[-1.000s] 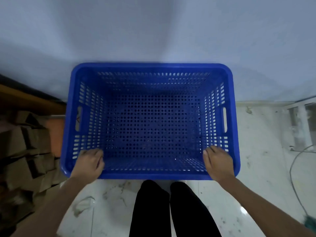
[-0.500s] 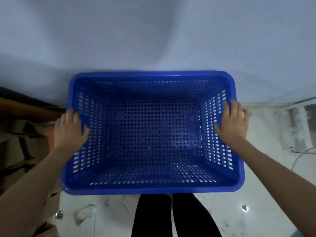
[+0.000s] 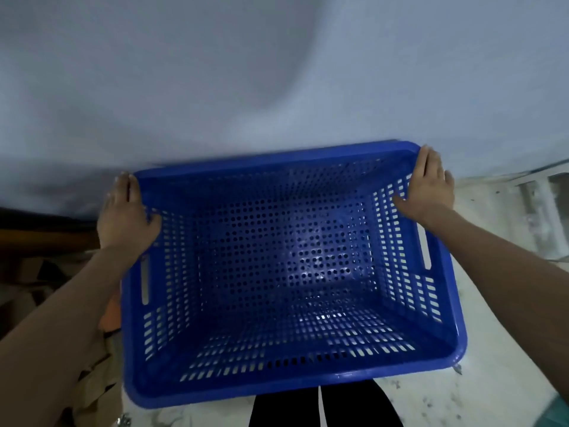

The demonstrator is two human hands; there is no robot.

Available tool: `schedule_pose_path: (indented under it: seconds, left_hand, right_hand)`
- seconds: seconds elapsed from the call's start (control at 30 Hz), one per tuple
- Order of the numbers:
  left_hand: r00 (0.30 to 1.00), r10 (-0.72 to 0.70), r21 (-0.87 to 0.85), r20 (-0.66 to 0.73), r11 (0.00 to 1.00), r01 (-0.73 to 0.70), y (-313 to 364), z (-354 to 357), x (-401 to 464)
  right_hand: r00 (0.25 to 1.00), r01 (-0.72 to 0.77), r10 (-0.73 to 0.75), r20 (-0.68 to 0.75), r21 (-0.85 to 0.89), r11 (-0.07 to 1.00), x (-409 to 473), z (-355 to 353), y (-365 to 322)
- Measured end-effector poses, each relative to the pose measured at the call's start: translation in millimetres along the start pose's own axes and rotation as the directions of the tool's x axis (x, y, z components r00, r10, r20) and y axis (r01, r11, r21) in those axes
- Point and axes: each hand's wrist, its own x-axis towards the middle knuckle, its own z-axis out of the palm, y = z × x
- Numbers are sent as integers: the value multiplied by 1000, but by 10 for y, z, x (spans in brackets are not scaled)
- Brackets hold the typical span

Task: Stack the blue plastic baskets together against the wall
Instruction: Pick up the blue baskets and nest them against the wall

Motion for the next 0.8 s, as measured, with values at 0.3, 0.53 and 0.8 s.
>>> schedule_pose_path:
  seconds: [0.3, 0.53, 0.8]
  left_hand:
    - [985, -70, 177, 159, 983, 41, 271, -615, -86]
    - [949, 218, 180, 229, 948, -262, 1229, -828, -411]
    - [863, 438, 120, 251, 871, -476, 2808, -1009, -946]
  right_hand:
    - [973, -125, 85, 216, 180, 976, -521, -449, 57]
    - [964, -198, 132, 231, 292, 936, -1474, -395, 519]
    - [922, -377, 304, 239, 380, 845, -2421, -239, 1253]
